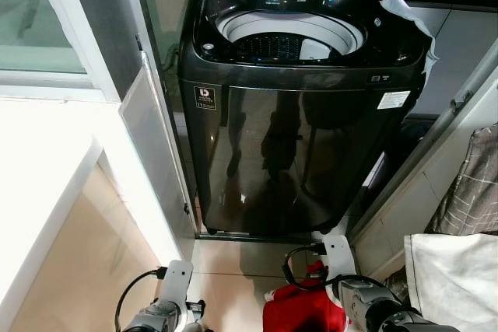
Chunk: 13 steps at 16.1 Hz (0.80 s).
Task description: Clothes washing
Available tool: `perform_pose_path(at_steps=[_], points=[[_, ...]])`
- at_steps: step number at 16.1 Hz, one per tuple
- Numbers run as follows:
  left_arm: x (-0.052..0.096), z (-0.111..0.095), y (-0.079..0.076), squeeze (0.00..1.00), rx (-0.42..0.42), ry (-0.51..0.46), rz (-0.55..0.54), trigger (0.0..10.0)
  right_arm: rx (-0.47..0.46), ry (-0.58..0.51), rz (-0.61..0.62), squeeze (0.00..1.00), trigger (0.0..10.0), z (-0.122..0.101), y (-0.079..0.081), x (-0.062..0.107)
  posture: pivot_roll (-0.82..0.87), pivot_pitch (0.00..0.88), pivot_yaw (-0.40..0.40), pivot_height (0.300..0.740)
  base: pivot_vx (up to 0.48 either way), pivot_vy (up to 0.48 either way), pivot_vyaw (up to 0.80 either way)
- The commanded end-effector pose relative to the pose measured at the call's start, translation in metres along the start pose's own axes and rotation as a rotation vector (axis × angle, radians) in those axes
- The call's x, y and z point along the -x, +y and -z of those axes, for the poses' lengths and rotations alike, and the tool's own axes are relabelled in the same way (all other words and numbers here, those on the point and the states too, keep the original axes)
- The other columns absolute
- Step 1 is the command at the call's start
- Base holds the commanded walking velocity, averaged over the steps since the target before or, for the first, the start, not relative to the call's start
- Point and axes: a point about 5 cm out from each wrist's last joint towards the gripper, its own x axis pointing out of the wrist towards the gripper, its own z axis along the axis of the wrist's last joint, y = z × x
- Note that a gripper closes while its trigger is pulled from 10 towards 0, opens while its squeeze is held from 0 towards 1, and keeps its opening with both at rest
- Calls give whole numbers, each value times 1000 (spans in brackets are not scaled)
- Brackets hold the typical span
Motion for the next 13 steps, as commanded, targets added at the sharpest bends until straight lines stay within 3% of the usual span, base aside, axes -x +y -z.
perform_pose_path(at_steps=[1, 13], points=[[0, 2, -2, 0, -10, 5, 3, 10000, 16, -29, 1, 0, 0, -8, -1, 0, -55, 19, -22, 740, 0, 0, 0], [0, 3, -2, 0, -33, 7, 3, 10000, 27, -29, -2, 0, 0, -8, -1, 0, -55, 3, -19, 740, 0, 0, 0]])
